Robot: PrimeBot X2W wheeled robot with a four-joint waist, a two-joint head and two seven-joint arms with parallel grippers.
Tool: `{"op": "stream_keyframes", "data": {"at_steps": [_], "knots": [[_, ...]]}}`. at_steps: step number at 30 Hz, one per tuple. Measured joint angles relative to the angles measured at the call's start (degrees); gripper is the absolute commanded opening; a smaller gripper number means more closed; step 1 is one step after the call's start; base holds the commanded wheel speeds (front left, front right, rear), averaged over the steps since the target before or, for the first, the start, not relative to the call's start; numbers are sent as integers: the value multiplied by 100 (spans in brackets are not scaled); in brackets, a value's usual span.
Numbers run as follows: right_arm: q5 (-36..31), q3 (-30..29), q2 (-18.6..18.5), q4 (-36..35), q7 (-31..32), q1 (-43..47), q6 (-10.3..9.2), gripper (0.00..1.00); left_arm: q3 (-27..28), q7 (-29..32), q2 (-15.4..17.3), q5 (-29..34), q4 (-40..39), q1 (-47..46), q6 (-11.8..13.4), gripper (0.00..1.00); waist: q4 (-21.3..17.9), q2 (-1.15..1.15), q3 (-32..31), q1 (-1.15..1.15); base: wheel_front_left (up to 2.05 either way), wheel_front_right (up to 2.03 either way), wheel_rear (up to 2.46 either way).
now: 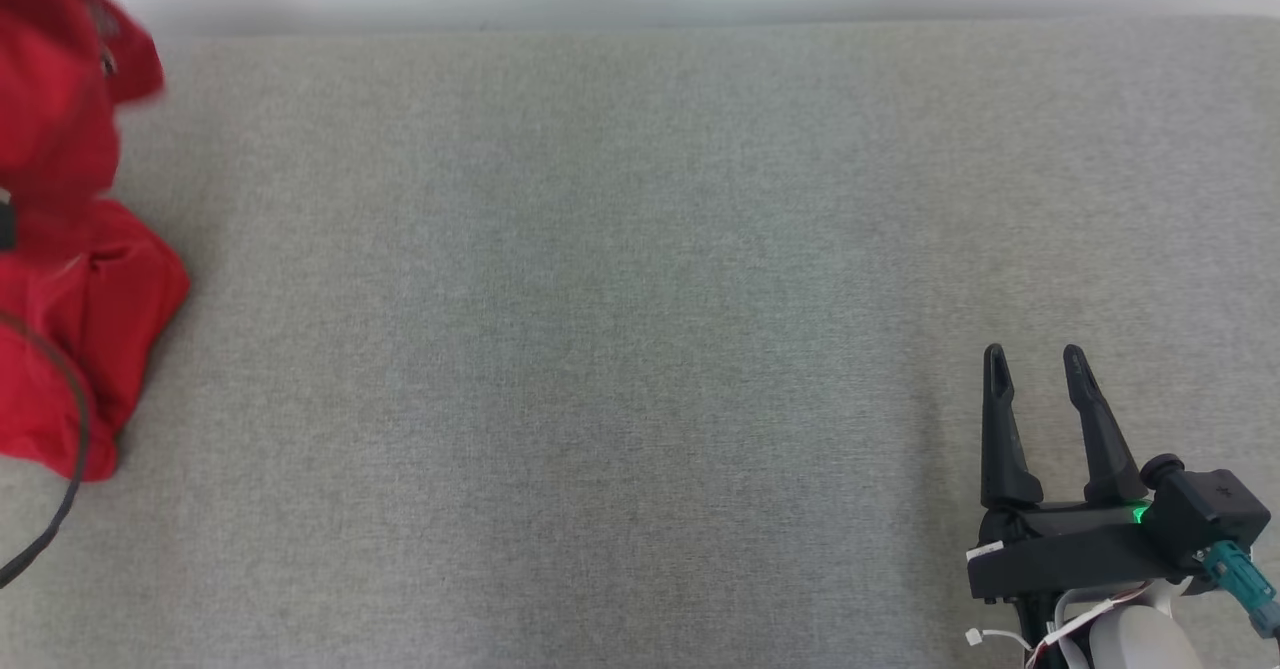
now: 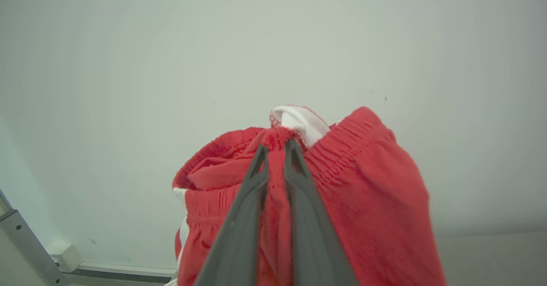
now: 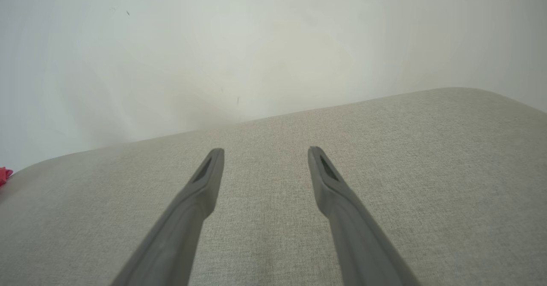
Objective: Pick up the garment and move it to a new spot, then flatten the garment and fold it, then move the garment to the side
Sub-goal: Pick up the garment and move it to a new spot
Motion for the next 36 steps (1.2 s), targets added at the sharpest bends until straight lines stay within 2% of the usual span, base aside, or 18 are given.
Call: {"op": "stream_keyframes", "data": {"at_steps": [5, 13, 20, 25, 30, 36], "knots": [[146, 62, 0, 43, 0, 60, 0, 100, -230, 277, -200, -36, -896, -280, 7, 0, -149, -1, -158, 0, 0, 0, 0], [293, 87, -1, 89, 1, 145, 0, 100, -921, 665, -977, -154, -1677, -599, 86, 0, -666, 0, -288, 0, 0, 0, 0], [397, 131, -1, 111, 1, 210, 0, 100, -1621, 638, -1797, -188, -1491, -604, 101, 0, -1345, 0, -364, 0, 0, 0, 0], [447, 118, -1, 109, 0, 265, 0, 100, -1898, 499, -2214, -267, -1218, -335, 152, 0, -1754, -1, -362, 0, 0, 0, 0], [488, 96, -3, 98, 0, 283, 0, 100, -2097, 285, -2458, -372, -961, 86, 211, 0, -2032, -1, -279, 0, 0, 0, 0], [477, 49, -2, 83, 1, 276, 0, 100, -2078, -16, -2516, -602, -573, 615, 312, 0, -2087, 0, -89, 1, 0, 0, 0]]}}
